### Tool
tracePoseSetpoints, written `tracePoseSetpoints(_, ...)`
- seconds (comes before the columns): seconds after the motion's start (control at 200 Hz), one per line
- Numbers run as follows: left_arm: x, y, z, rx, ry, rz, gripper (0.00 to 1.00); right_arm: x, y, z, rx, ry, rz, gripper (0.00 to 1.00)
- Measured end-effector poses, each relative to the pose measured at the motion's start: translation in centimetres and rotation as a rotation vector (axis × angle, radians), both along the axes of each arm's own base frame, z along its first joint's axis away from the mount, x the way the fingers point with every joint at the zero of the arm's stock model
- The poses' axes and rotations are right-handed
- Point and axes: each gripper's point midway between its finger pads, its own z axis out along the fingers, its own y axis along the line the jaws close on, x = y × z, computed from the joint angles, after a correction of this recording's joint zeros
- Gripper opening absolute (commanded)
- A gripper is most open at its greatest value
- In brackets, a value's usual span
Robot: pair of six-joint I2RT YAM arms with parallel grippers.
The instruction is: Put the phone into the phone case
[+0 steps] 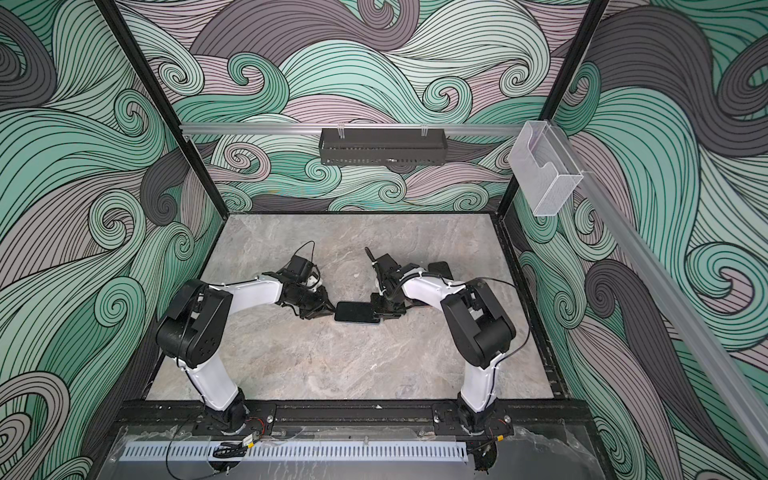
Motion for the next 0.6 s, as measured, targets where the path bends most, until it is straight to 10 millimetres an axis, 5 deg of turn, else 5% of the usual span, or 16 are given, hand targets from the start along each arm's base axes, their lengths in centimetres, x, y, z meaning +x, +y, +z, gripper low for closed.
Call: tracePoseSetpoints(0.601, 0.4, -0.2, -0.4, 0.003, 0.009, 0.0, 0.2, 0.1, -0.4, 0.4, -0.022, -0.029, 0.018, 0.13)
